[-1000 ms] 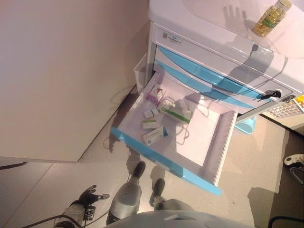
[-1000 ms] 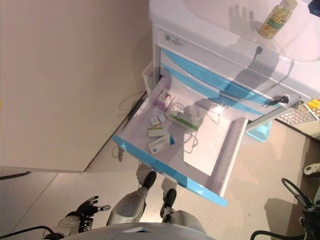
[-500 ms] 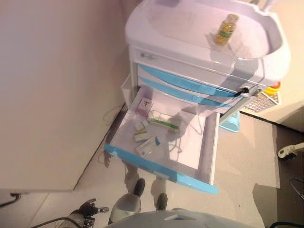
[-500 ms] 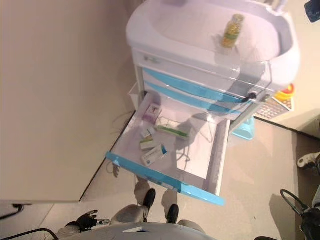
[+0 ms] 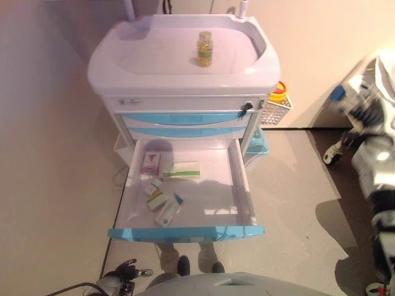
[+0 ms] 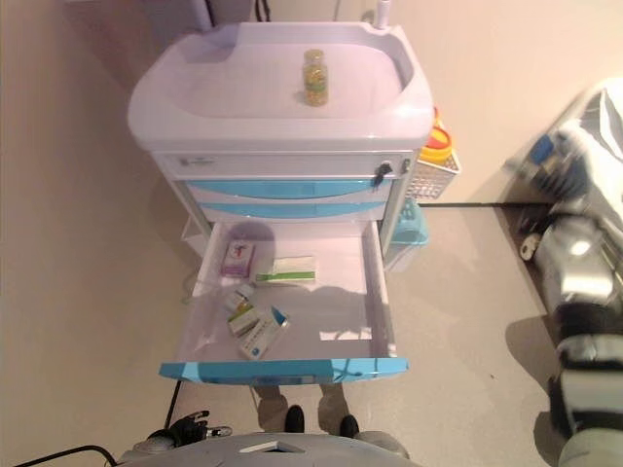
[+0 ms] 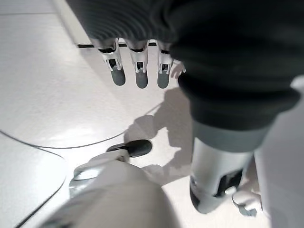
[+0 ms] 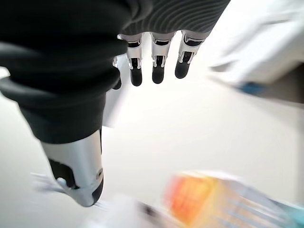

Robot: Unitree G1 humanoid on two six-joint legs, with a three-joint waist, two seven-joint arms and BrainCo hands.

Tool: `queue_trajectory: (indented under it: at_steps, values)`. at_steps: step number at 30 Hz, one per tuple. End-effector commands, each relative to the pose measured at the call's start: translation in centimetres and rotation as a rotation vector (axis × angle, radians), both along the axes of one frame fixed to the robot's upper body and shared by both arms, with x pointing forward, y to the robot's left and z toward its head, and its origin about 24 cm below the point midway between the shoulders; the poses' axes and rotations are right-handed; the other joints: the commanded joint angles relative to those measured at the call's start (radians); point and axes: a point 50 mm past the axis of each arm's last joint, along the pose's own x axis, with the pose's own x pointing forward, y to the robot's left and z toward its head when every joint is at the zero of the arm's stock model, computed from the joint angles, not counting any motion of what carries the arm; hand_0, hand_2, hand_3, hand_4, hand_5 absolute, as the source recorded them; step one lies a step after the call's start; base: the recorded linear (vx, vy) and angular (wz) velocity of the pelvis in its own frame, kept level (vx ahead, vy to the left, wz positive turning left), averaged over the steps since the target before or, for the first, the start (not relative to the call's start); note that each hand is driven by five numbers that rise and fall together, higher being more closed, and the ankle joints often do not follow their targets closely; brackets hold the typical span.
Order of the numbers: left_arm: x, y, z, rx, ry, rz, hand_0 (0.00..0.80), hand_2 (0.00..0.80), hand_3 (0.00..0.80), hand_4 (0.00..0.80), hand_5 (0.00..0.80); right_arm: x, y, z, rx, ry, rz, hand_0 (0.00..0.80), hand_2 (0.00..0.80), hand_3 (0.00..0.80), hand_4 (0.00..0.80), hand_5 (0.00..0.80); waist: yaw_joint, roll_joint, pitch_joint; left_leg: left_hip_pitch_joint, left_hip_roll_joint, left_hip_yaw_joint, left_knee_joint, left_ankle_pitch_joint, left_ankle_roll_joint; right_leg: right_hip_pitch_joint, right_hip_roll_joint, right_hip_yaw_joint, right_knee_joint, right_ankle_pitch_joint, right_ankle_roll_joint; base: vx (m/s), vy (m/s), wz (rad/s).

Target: Open the drawer and pick up the medicine

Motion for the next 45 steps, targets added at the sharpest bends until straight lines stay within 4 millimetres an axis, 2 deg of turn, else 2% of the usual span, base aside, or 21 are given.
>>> queue_trajectory:
  at_steps: [1, 2, 5, 9, 12, 15, 17, 20, 21, 22, 25, 26, 27, 28, 30, 35, 39, 40, 42, 44, 45]
  values:
    - [0.0, 0.3, -0.1, 0.038, 0.044, -0.056, 0.0, 0.0, 0.0, 0.0, 0.0, 0.1, 2.2, -0.4, -0.013, -0.061, 0.082, 0.0, 0.0, 0.0, 0.0, 0.0, 0.006, -0.031, -0.006, 0.039, -0.042, 0.025, 0.054, -0.175, 0.011, -0.052, -0.061, 0.0, 0.047, 0.032, 0.087, -0.035, 0.013, -0.28]
    - [0.0, 0.0, -0.2, 0.032, 0.038, -0.061, 0.0, 0.0, 0.0, 0.0, 0.0, -1.2, 2.5, -3.6, 0.013, 0.03, 0.082, 0.0, 0.0, 0.0, 0.0, 0.0, -0.005, -0.026, -0.003, 0.039, -0.041, 0.034, 0.056, -0.178, 0.014, -0.056, -0.062, 0.007, 0.051, 0.031, 0.087, -0.02, 0.016, -0.2]
    - [0.1, -0.9, -0.2, 0.012, 0.017, -0.081, 0.0, 0.0, 0.0, 0.0, 0.0, -4.0, 3.5, -9.3, 0.048, 0.219, 0.062, 0.0, 0.0, 0.0, 0.0, 0.0, -0.019, -0.016, 0.005, 0.041, -0.041, 0.048, 0.057, -0.182, 0.019, -0.063, -0.063, 0.016, 0.06, 0.029, 0.089, -0.013, 0.029, -0.18]
    - [0.5, -1.7, -0.2, -0.024, -0.012, -0.134, 0.0, 0.0, 0.0, 0.0, 0.0, -7.7, 4.1, -14.8, 0.12, 0.429, 0.002, 0.0, 0.0, 0.0, 0.0, 0.0, -0.035, -0.003, 0.025, 0.039, -0.041, 0.059, 0.06, -0.184, 0.026, -0.078, -0.065, 0.019, 0.08, 0.025, 0.091, -0.008, 0.029, -0.13]
    - [0.9, -2.2, -0.1, -0.057, -0.037, -0.176, 0.0, 0.0, 0.0, 0.0, 0.0, -10.3, 5.1, -18.0, 0.129, 0.545, -0.026, 0.0, 0.0, 0.0, 0.0, 0.0, -0.039, 0.007, 0.043, 0.028, -0.042, 0.062, 0.067, -0.183, 0.033, -0.093, -0.066, 0.017, 0.098, 0.02, 0.091, -0.015, 0.02, -0.12]
    - [2.0, -2.9, 0.2, -0.079, -0.091, -0.22, 0.0, 0.0, 0.0, 0.0, 0.0, -12.2, 5.7, -19.9, 0.172, 0.619, -0.052, 0.0, 0.0, 0.0, 0.0, 0.0, -0.044, 0.017, 0.072, 0.002, -0.044, 0.066, 0.089, -0.183, 0.04, -0.123, -0.067, 0.014, 0.132, 0.013, 0.089, -0.038, 0.034, -0.1]
    - [3.6, -3.3, 0.7, -0.064, -0.16, -0.264, 0.0, 0.0, 0.0, 0.0, 0.0, -12.5, 6.4, -20.4, 0.123, 0.654, 0.001, 0.0, 0.0, 0.0, 0.0, 0.0, -0.046, 0.025, 0.103, -0.029, -0.046, 0.068, 0.114, -0.182, 0.045, -0.153, -0.066, 0.012, 0.163, 0.005, 0.084, -0.12, 0.065, -0.19]
    - [7.4, -3.7, 2.5, -0.021, -0.298, -0.359, 0.0, 0.0, 0.0, 0.0, 0.0, -11.5, 8.0, -20.2, -0.029, 0.664, 0.148, 0.0, 0.0, 0.0, 0.0, 0.0, -0.047, 0.037, 0.174, -0.091, -0.046, 0.074, 0.151, -0.17, 0.047, -0.21, -0.066, 0.002, 0.217, -0.007, 0.078, -0.173, 0.054, -0.12]
    - [8.1, -3.7, 2.9, -0.014, -0.322, -0.373, 0.0, 0.0, 0.0, 0.0, 0.0, -11.3, 8.2, -20.1, -0.049, 0.659, 0.171, 0.0, 0.0, 0.0, 0.0, 0.0, -0.047, 0.038, 0.188, -0.102, -0.046, 0.075, 0.156, -0.168, 0.047, -0.22, -0.065, 0.001, 0.226, -0.009, 0.077, -0.21, 0.043, -0.2]
    - [10.0, -3.8, 4.1, 0.004, -0.39, -0.413, 0.0, 0.0, 0.0, 0.0, 0.0, -10.7, 8.6, -19.7, -0.11, 0.651, 0.233, 0.0, 0.0, 0.0, 0.0, 0.0, -0.05, 0.041, 0.224, -0.132, -0.046, 0.075, 0.172, -0.16, 0.046, -0.245, -0.06, 0.001, 0.247, -0.014, 0.073, -0.161, 0.026, -0.17]
    - [13.2, -4.0, 6.9, 0.022, -0.513, -0.471, 0.0, 0.0, 0.0, 0.0, 0.0, -9.6, 8.6, -18.8, -0.206, 0.628, 0.301, 0.0, 0.0, 0.0, 0.0, 0.0, -0.051, 0.042, 0.279, -0.195, -0.043, 0.071, 0.206, -0.144, 0.043, -0.3, -0.051, -0.002, 0.289, -0.021, 0.063, -0.115, 0.009, -0.03]
    - [13.5, -4.0, 7.2, 0.028, -0.528, -0.478, 0.0, 0.0, 0.0, 0.0, 0.0, -9.5, 8.6, -18.7, -0.214, 0.628, 0.307, 0.0, 0.0, 0.0, 0.0, 0.0, -0.051, 0.041, 0.284, -0.203, -0.043, 0.071, 0.21, -0.143, 0.043, -0.309, -0.05, -0.003, 0.294, -0.022, 0.062, -0.105, -0.01, 0.1]
    - [14.9, -3.6, 8.7, 0.056, -0.582, -0.502, 0.0, 0.0, 0.0, 0.0, 0.0, -9.3, 8.4, -18.4, -0.232, 0.613, 0.316, 0.0, 0.0, 0.0, 0.0, 0.0, -0.052, 0.041, 0.304, -0.229, -0.043, 0.071, 0.228, -0.139, 0.041, -0.332, -0.047, -0.006, 0.308, -0.023, 0.057, -0.052, -0.011, 0.07]
    - [15.3, -3.4, 9.2, 0.071, -0.602, -0.515, 0.0, 0.0, 0.0, 0.0, 0.0, -9.2, 8.3, -18.3, -0.238, 0.611, 0.318, 0.0, 0.0, 0.0, 0.0, 0.0, -0.051, 0.041, 0.308, -0.239, -0.043, 0.071, 0.236, -0.139, 0.04, -0.34, -0.046, -0.007, 0.314, -0.024, 0.055, -0.054, -0.015, 0.04]
    - [17.2, -2.9, 11.7, 0.124, -0.688, -0.54, 0.0, 0.0, 0.0, 0.0, 0.0, -8.9, 8.0, -17.9, -0.252, 0.597, 0.32, 0.0, 0.0, 0.0, 0.0, 0.0, -0.051, 0.039, 0.328, -0.271, -0.045, 0.07, 0.267, -0.14, 0.038, -0.364, -0.043, -0.01, 0.329, -0.025, 0.048, -0.008, -0.01, 0.02]
    - [21.4, -0.8, 18.5, 0.235, -0.856, -0.55, 0.0, 0.0, 0.0, 0.0, 0.0, -9.0, 7.3, -17.4, -0.257, 0.576, 0.305, 0.0, 0.0, 0.0, 0.0, 0.0, -0.058, 0.032, 0.353, -0.333, -0.049, 0.072, 0.355, -0.162, 0.034, -0.404, -0.048, -0.011, 0.354, -0.025, 0.035, 0.02, -0.023, 0.05]
    - [24.2, 1.8, 23.9, 0.375, -0.937, -0.524, 0.0, 0.0, 0.0, 0.0, 0.0, -9.1, 7.4, -17.3, -0.268, 0.563, 0.31, 0.0, 0.0, 0.0, 0.0, 0.0, -0.084, 0.022, 0.37, -0.394, -0.044, 0.088, 0.449, -0.19, 0.033, -0.453, -0.053, -0.004, 0.396, -0.029, 0.024, 0.026, -0.022, 0.04]
    - [24.5, 2.0, 24.4, 0.385, -0.942, -0.513, 0.0, 0.0, 0.0, 0.0, 0.0, -9.1, 7.4, -17.2, -0.269, 0.562, 0.312, 0.0, 0.0, 0.0, 0.0, 0.0, -0.088, 0.021, 0.374, -0.401, -0.043, 0.091, 0.466, -0.198, 0.034, -0.46, -0.052, -0.001, 0.406, -0.033, 0.022, 0.035, 0.004, 0.0]
    - [25.9, 3.8, 27.2, 0.408, -0.978, -0.42, 0.0, 0.0, 0.0, 0.0, 0.0, -9.0, 7.6, -17.1, -0.282, 0.558, 0.322, 0.0, 0.0, 0.0, 0.0, 0.0, -0.11, 0.014, 0.377, -0.43, -0.037, 0.104, 0.509, -0.214, 0.036, -0.492, -0.046, 0.014, 0.431, -0.035, 0.018, 0.061, 0.027, -0.02]
    - [26.5, 5.2, 28.6, 0.49, -1.0, -0.377, 0.0, 0.0, 0.0, 0.0, 0.0, -9.0, 7.7, -17.1, -0.287, 0.561, 0.328, 0.0, 0.0, 0.0, 0.0, 0.0, -0.123, 0.008, 0.376, -0.443, -0.035, 0.108, 0.532, -0.224, 0.038, -0.509, -0.041, 0.027, 0.446, -0.037, 0.017, 0.069, 0.038, -0.07]
    - [27.1, 6.5, 30.4, 0.525, -1.023, -0.291, 0.0, 0.0, 0.0, 0.0, 0.0, -9.0, 7.7, -17.0, -0.299, 0.56, 0.339, 0.0, 0.0, 0.0, 0.0, 0.0, -0.14, 0.003, 0.377, -0.458, -0.033, 0.116, 0.551, -0.231, 0.04, -0.528, -0.032, 0.039, 0.457, -0.037, 0.014, 0.062, 0.051, -0.14]
